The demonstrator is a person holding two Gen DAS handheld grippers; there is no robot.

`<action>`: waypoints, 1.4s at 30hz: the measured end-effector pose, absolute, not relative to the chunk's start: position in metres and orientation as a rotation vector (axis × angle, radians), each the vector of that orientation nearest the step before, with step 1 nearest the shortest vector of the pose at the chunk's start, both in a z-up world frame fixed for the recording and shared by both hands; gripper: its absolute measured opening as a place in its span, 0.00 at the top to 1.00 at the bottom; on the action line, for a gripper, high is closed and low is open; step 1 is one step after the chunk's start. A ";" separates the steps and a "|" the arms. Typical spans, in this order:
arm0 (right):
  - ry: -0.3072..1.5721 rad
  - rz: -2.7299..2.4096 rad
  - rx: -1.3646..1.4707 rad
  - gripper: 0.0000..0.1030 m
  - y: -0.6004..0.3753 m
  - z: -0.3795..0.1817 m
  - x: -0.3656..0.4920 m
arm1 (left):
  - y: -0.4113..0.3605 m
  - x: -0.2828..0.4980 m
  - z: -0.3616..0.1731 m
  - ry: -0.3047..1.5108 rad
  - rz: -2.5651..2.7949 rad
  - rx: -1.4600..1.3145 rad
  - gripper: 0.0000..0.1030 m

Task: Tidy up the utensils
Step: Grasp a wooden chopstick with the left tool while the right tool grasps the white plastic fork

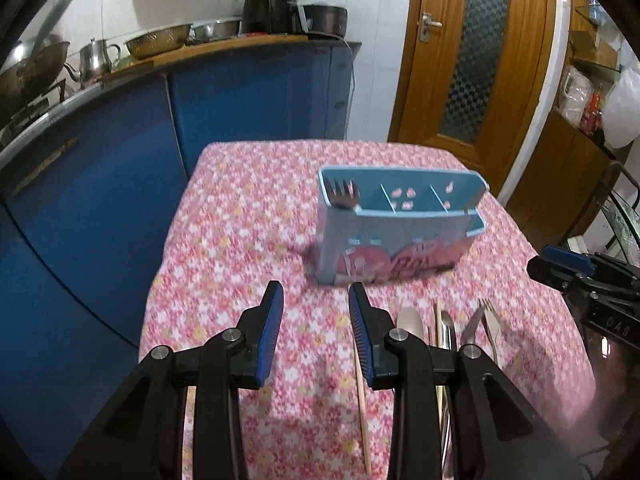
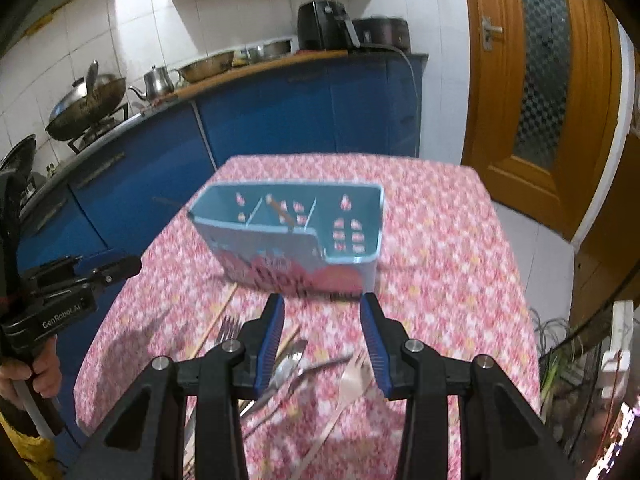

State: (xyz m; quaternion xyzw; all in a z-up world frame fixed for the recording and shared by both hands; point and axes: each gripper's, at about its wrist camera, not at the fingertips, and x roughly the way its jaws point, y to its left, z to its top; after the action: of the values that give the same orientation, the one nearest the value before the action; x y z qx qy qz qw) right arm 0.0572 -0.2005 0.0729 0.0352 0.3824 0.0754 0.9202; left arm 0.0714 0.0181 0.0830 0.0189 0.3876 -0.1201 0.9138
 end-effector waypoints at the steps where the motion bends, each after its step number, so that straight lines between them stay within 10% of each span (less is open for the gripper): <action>1: 0.803 0.154 0.077 0.59 -0.201 0.069 0.056 | 0.017 0.071 0.081 0.808 -0.248 0.040 0.67; 36: 1.196 0.108 0.179 0.59 -0.232 -0.018 0.082 | -0.018 0.127 -0.002 1.137 -0.314 0.037 0.67; 42: 1.213 0.128 0.151 0.60 -0.225 -0.021 0.089 | -0.023 0.133 -0.008 1.154 -0.363 0.020 0.86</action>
State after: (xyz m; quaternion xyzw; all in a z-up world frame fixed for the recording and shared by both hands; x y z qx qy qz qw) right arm 0.0891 -0.2251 -0.0209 0.0710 0.5688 0.0602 0.8172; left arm 0.1325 -0.0229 -0.0075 0.0094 0.5423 -0.1707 0.8226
